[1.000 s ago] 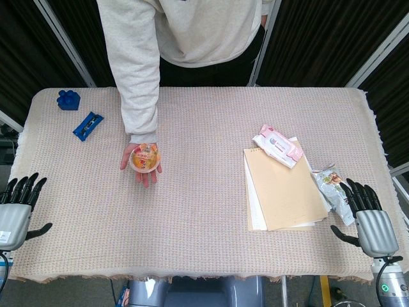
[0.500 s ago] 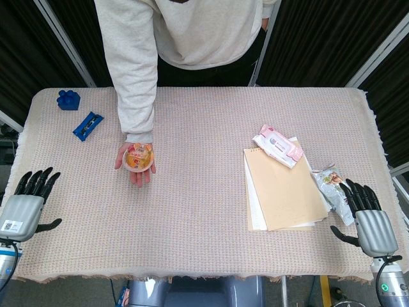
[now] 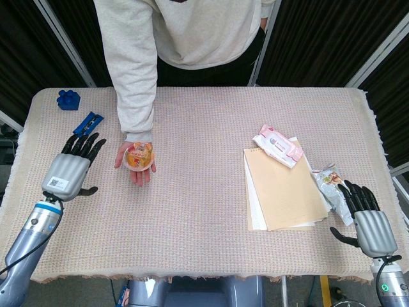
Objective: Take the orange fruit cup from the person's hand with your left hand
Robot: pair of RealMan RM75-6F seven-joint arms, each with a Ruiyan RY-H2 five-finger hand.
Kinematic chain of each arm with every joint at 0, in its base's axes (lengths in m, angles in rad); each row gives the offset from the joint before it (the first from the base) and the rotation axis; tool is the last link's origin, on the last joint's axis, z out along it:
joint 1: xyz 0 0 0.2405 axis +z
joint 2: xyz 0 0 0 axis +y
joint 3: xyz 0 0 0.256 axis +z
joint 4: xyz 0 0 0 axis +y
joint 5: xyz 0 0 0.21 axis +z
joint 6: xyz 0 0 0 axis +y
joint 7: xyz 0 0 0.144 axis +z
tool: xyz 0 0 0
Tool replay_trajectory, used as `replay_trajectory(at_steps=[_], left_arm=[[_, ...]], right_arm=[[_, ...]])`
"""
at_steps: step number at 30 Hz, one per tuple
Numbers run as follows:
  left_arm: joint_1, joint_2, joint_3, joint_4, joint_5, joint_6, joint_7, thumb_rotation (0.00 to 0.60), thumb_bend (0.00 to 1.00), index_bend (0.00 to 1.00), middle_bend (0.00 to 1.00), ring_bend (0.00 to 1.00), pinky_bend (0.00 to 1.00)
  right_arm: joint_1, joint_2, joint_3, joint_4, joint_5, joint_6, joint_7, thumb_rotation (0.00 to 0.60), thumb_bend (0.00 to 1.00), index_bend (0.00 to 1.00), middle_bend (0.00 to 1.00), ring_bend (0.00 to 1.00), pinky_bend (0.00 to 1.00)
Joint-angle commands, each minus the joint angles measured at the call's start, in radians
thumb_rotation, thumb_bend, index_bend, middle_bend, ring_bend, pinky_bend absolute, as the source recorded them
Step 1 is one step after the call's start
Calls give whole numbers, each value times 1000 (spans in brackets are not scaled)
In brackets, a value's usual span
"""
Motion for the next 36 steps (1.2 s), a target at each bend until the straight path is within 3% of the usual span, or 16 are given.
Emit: replay_trajectory(at_steps=[1, 5, 11, 18, 29, 32, 36], left_arm=[[-165, -56, -58, -10, -232, -49, 173, 600, 100, 19, 0, 0, 32], [-273, -107, -68, 12, -408, -37, 277, 600, 168, 68, 0, 0, 81], [-412, -191, -65, 48, -640, 18, 387, 600, 176, 76, 0, 0, 89], [-512, -264, -53, 108, -759, 62, 451, 600, 182, 102, 0, 4, 126], [-595, -341, -56, 186, -854, 109, 468, 600, 185, 143, 20, 60, 179], [-608, -355, -57, 200, -884, 115, 470, 600, 205, 216, 97, 133, 238], [-619, -366, -51, 202, -897, 125, 467, 600, 369, 449, 352, 344, 398]], right_arm=[[0, 3, -1, -2, 1, -2, 4, 600, 115, 0, 0, 0, 0], [-1, 6, -2, -4, 3, -4, 12, 600, 115, 0, 0, 0, 0], [-1, 9, -1, -7, 8, -7, 19, 600, 115, 0, 0, 0, 0], [-1, 9, -1, -10, 9, -7, 21, 600, 116, 0, 0, 0, 0], [0, 12, -1, -10, 12, -13, 27, 600, 115, 0, 0, 0, 0], [-1, 13, -1, -10, 13, -12, 27, 600, 116, 0, 0, 0, 0], [-1, 13, -1, -10, 15, -12, 28, 600, 116, 0, 0, 0, 0]])
